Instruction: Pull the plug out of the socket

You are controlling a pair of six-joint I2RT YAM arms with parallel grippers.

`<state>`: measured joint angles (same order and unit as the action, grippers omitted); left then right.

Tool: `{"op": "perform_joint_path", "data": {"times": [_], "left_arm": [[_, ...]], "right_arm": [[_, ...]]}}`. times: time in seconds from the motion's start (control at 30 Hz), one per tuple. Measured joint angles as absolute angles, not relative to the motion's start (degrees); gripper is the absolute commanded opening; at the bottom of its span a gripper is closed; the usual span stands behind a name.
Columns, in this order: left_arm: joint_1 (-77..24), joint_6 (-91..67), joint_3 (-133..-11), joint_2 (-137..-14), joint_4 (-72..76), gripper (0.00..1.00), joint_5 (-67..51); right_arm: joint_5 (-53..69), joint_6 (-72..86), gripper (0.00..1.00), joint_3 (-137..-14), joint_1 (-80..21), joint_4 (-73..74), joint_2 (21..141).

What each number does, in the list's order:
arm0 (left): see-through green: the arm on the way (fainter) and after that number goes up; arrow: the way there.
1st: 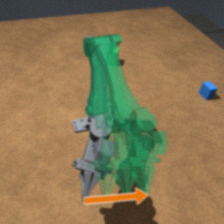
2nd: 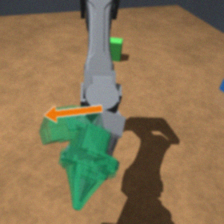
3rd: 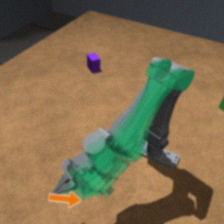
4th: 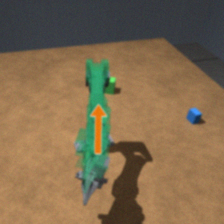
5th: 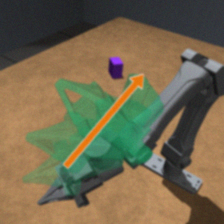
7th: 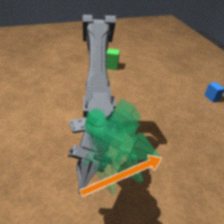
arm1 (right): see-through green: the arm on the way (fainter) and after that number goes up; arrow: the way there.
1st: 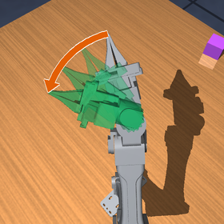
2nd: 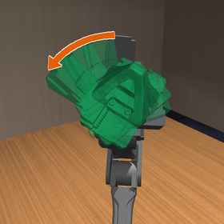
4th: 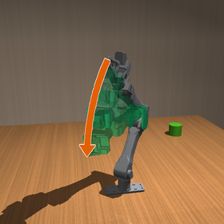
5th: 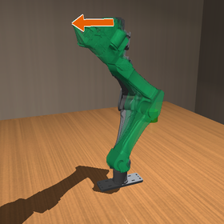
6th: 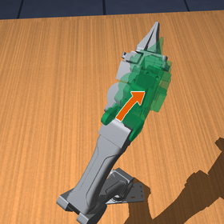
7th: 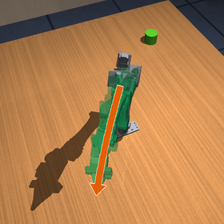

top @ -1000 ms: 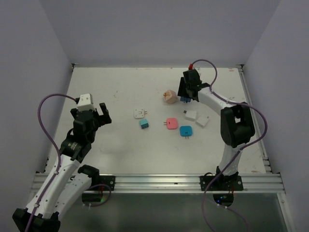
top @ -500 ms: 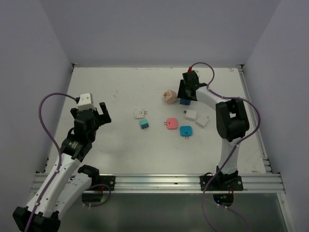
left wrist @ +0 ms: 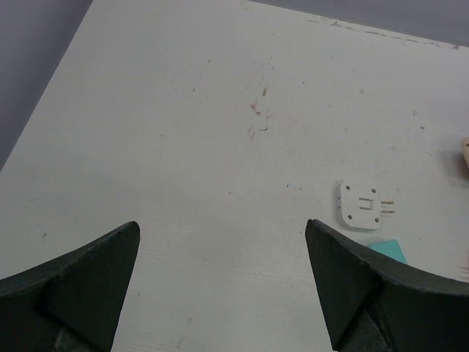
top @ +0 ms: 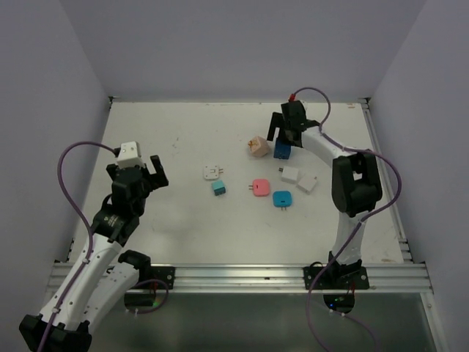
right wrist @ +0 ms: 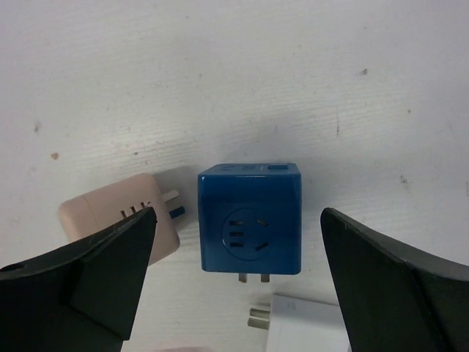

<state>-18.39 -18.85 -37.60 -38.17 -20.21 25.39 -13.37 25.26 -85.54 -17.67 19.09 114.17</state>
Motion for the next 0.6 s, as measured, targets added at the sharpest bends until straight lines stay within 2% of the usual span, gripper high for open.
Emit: {"op": "perform_joint_path", "data": {"times": [0.23,0.6], "left_arm": [[-18.39,-18.85,-37.6,-36.64,-20.21,0.98,25.61],[-18.39,-18.87,-37.6,-31.48,-20.34,0.98,25.93]], "right_arm": [[-14.28,24.8,0.99,-86.41,-17.61,21.23,102.06],[-19.0,21.78,0.99,-71.5,-17.58,22.85,63.94]]}}
